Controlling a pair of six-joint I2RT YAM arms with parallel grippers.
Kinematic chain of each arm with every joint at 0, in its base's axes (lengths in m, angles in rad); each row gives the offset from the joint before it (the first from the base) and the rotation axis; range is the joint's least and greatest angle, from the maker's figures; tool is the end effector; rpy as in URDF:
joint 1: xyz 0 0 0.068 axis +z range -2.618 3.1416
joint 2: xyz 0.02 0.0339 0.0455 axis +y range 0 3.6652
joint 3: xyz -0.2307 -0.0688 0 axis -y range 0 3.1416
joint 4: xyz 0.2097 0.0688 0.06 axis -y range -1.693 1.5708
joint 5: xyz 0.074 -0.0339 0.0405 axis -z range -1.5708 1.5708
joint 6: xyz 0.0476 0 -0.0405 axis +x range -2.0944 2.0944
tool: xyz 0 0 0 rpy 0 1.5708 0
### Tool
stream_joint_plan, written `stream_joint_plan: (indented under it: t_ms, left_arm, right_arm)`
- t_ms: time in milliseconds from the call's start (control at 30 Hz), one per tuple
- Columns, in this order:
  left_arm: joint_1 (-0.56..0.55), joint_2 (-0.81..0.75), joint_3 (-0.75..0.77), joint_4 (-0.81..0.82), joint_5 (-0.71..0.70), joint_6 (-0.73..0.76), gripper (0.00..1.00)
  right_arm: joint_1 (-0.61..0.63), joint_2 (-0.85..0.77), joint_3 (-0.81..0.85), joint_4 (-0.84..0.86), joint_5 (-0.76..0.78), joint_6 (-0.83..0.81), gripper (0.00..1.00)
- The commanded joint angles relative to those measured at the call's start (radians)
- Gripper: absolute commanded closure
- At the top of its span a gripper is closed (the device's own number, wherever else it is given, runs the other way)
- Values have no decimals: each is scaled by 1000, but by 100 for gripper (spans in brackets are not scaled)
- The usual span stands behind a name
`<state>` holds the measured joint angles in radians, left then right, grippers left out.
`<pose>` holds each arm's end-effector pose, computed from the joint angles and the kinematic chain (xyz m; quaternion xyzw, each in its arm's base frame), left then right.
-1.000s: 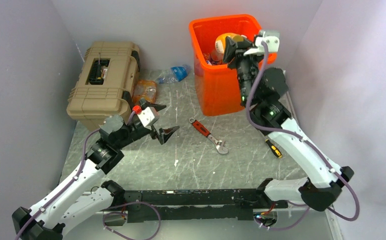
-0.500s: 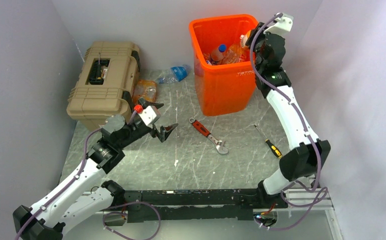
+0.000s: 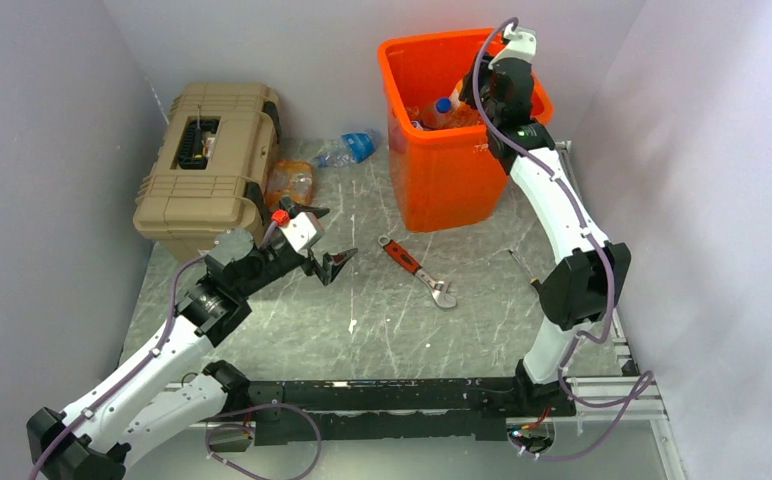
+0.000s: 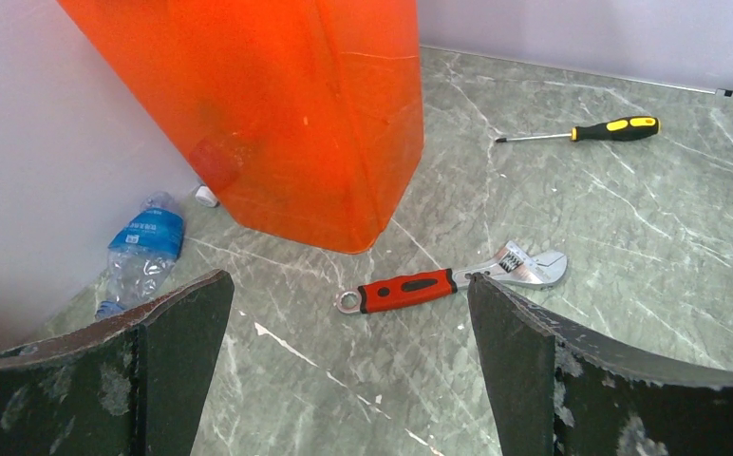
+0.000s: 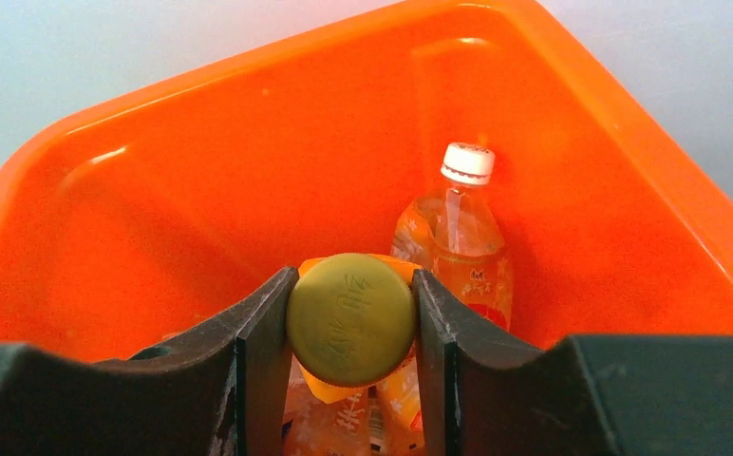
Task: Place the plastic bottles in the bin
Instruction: Place the plastic bottle in the trash bin.
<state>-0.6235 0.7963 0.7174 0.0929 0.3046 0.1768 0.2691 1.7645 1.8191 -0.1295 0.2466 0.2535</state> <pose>0.1474 -0.1236 0.3234 0.3698 0.5971 -0.2598 0.6627 0.3794 0.0926 0.4022 0.0780 0.7282 0.0873 0.6754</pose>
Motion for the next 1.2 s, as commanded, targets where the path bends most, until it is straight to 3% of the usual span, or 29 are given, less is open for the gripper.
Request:
stream_joint_plan:
  t_ms: [0, 267, 367, 567, 667, 900, 1167]
  left_arm:
    - [-6, -3, 0, 28, -8, 15, 1]
    - [-12, 8, 2, 24, 5, 18, 1]
    - [-19, 14, 7, 18, 22, 19, 1]
    - [-28, 5, 2, 25, 19, 21, 1]
    - [-30, 4, 2, 24, 18, 22, 1]
    - [-30, 3, 1, 22, -4, 30, 1]
    - [-31, -3, -26, 77, -27, 18, 1]
  right_arm:
    - [9, 58, 103, -96, -13, 9, 100]
    - [12, 120, 186, -192, -101, 46, 97]
    - [21, 153, 249, -251, -121, 38, 66]
    - [30, 167, 301, -298, -127, 40, 33]
    - [30, 175, 328, -316, -139, 30, 3]
    - [28, 140, 393, -312, -148, 35, 0]
    - [37, -4, 347, -228, -201, 49, 0]
